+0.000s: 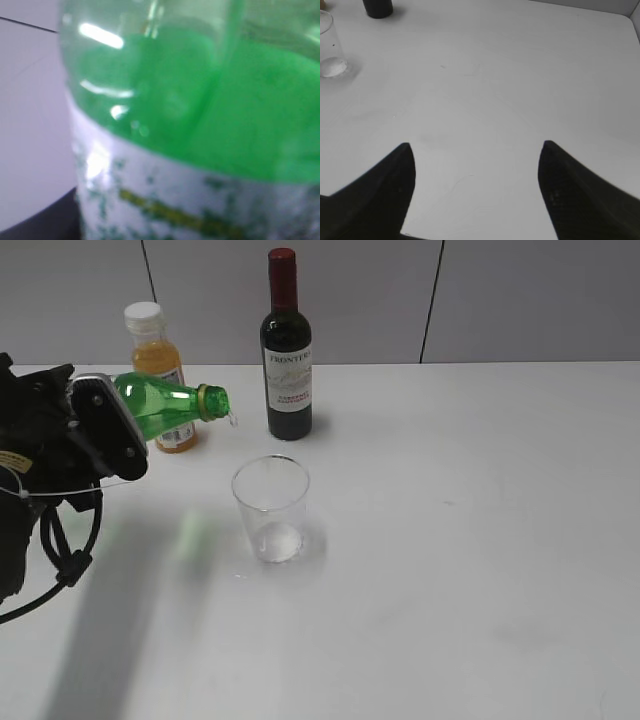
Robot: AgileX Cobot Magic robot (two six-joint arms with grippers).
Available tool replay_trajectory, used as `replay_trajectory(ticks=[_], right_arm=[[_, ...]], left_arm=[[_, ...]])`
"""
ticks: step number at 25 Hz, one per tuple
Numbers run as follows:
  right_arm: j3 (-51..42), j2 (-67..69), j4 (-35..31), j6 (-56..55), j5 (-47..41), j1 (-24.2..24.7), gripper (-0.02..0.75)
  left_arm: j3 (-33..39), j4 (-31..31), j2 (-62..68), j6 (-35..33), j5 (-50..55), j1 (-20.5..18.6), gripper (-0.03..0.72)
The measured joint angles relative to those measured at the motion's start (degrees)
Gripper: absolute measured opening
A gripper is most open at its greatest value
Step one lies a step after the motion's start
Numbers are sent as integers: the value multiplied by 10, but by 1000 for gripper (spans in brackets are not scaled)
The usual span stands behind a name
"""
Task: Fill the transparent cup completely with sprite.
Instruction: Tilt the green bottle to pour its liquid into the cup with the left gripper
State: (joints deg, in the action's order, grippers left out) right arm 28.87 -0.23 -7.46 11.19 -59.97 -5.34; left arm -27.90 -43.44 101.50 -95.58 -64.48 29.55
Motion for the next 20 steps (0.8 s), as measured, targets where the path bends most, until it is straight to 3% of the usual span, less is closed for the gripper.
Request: replay_trajectory(ticks=[20], right_arm=[[0, 0, 0, 0, 0, 0, 582]], left_arm=[[0, 0, 0, -70, 0, 0, 467]])
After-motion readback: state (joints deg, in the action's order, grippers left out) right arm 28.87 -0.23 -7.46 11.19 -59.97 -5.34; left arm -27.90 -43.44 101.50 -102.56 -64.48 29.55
